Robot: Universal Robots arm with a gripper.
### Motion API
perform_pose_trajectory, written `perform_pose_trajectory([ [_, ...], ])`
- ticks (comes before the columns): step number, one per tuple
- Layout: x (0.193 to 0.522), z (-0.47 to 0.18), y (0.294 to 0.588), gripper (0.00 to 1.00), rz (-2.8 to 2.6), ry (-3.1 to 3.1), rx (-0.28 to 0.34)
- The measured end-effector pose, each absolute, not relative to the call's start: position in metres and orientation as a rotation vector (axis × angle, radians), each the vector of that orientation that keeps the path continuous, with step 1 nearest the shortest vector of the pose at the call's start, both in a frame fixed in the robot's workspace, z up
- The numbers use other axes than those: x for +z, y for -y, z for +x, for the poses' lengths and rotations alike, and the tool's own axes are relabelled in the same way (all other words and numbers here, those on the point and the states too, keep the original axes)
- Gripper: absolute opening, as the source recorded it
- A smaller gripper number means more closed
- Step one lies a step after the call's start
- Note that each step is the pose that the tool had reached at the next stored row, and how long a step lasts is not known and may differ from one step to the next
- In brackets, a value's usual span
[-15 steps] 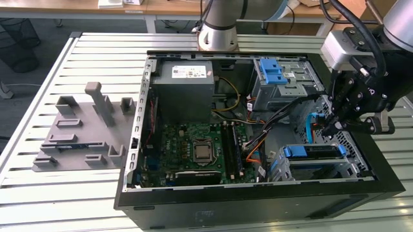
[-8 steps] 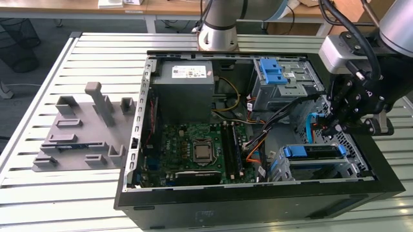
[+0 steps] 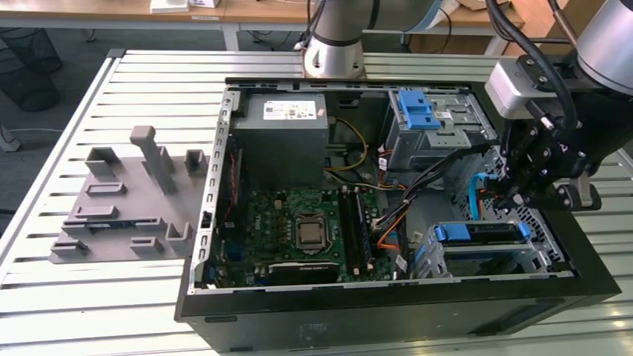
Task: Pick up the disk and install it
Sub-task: 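Insert the first disk wire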
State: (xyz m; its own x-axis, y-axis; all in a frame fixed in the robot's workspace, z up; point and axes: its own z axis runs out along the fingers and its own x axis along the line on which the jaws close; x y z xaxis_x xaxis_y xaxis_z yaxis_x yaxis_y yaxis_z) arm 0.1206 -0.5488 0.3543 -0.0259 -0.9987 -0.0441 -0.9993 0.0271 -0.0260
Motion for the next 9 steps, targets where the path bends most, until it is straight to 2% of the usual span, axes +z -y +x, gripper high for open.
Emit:
perform_pose_trajectory([
  [6,0.3499,0.1206,0.5487,0.25,-2.154,-2.212,0.013],
  [7,0.3495,0.1206,0.5487,0.24,-2.154,-2.212,0.013],
  [8,0.3492,0.1206,0.5488,0.17,-2.154,-2.212,0.013],
  [9,0.3489,0.1206,0.5488,0.17,-2.154,-2.212,0.012],
])
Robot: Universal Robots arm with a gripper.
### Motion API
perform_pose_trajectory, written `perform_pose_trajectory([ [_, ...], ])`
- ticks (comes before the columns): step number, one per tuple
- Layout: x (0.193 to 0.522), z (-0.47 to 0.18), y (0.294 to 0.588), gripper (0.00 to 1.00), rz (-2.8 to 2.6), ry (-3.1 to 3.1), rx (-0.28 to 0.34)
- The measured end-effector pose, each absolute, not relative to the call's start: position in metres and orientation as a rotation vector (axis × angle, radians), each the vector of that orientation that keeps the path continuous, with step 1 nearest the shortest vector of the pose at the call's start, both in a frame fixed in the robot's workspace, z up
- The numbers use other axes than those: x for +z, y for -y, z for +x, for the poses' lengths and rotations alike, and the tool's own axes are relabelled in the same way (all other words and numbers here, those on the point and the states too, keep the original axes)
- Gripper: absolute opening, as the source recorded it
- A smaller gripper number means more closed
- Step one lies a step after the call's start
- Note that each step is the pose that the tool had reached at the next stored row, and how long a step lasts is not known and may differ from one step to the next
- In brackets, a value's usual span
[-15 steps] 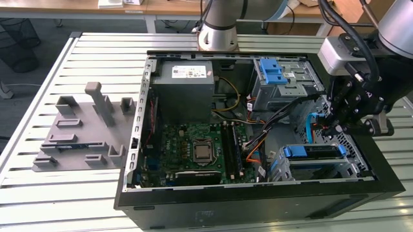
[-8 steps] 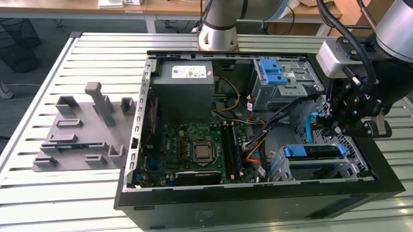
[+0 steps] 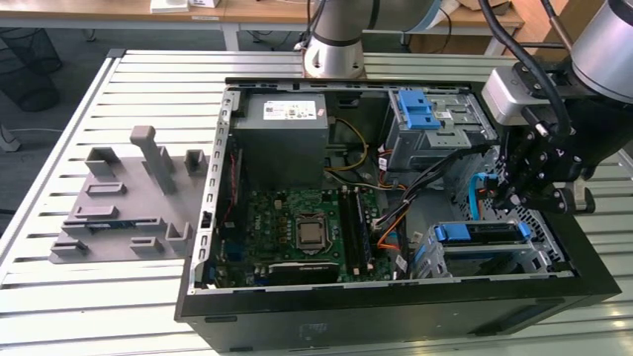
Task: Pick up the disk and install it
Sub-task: 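Insert the first disk wire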
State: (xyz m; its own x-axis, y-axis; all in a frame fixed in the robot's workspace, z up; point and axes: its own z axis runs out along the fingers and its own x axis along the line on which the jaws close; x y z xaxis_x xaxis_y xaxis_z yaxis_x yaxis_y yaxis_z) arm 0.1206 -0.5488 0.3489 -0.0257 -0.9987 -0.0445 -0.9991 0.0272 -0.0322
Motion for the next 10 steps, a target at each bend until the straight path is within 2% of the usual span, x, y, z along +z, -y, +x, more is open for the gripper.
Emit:
perform_pose_trajectory([
  [10,0.3485,0.1206,0.5488,0.16,-2.153,-2.211,0.013],
])
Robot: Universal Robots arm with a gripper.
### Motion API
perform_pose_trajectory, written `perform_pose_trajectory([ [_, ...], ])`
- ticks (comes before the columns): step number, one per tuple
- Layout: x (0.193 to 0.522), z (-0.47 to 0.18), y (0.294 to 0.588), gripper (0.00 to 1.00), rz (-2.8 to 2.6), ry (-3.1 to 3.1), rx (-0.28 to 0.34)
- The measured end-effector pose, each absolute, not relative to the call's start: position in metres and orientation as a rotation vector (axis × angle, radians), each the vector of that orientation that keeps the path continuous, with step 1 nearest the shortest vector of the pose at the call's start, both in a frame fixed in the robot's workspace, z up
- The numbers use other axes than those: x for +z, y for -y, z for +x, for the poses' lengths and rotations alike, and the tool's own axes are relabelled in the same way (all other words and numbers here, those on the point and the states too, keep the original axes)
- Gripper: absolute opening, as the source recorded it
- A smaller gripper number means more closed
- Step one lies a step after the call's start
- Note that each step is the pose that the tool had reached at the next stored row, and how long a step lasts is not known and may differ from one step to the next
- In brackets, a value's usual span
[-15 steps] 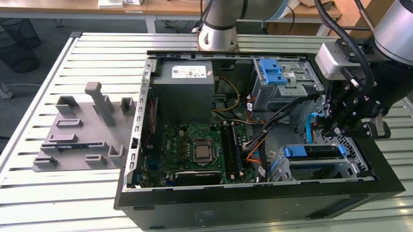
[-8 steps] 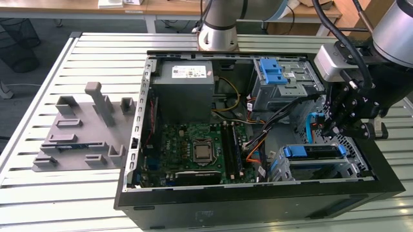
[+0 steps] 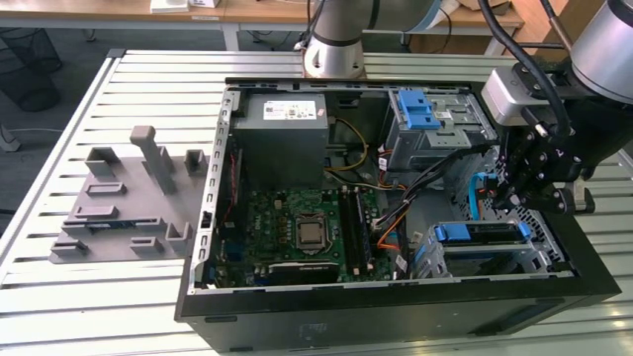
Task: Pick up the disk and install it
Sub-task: 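Insert the first disk wire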
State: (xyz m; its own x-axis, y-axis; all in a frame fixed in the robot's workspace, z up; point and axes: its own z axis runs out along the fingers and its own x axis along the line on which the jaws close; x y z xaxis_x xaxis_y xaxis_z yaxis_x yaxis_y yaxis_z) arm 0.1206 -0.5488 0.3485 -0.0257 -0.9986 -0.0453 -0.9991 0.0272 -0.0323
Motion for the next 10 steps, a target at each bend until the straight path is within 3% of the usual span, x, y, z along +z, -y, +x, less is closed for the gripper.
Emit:
perform_pose_trajectory([
  [6,0.3496,0.1205,0.5488,0.17,-2.153,-2.211,0.014],
  [7,0.3501,0.1205,0.5488,0.24,-2.153,-2.211,0.014],
  [10,0.3504,0.1194,0.5487,0.24,-2.153,-2.211,0.014],
])
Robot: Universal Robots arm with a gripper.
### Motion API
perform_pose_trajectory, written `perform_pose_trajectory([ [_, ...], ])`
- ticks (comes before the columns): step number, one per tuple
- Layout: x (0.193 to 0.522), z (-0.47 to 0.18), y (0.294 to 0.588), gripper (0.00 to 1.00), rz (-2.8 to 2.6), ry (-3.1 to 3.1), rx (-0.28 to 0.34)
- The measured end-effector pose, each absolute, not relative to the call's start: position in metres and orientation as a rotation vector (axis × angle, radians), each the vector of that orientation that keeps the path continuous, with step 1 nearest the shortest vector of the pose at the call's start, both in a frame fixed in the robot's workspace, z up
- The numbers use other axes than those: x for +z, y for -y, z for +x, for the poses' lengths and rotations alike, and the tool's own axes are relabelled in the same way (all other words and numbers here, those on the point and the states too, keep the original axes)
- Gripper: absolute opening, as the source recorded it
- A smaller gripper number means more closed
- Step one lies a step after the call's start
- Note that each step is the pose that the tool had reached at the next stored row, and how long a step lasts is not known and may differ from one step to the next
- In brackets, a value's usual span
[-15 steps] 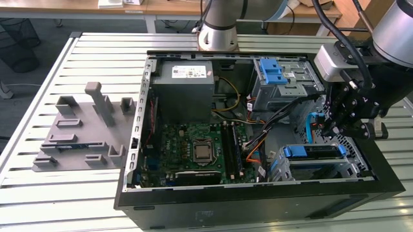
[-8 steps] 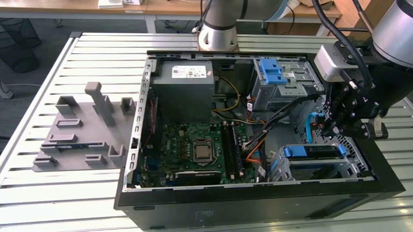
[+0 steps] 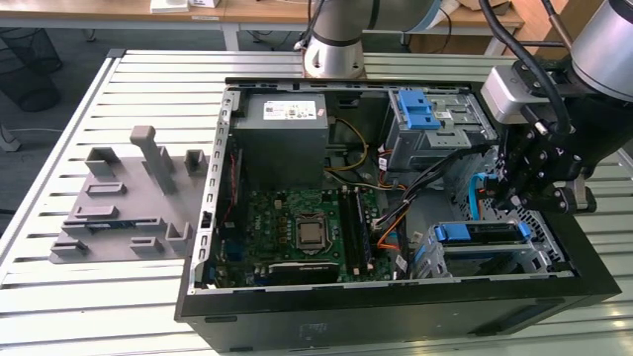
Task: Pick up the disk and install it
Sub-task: 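Insert the first disk wire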
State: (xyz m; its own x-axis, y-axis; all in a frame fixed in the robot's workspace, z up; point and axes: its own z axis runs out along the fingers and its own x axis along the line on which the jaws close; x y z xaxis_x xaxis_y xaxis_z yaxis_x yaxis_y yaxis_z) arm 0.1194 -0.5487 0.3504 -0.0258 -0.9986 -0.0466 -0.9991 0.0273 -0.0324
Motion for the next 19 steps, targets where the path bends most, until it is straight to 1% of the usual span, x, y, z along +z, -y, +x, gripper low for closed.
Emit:
perform_pose_trajectory([
  [7,0.3503,0.119,0.5486,0.22,-2.152,-2.21,0.013],
  [8,0.3503,0.119,0.5487,0.16,-2.152,-2.21,0.013],
  [19,0.3502,0.119,0.5505,0.16,-2.152,-2.21,0.013],
])
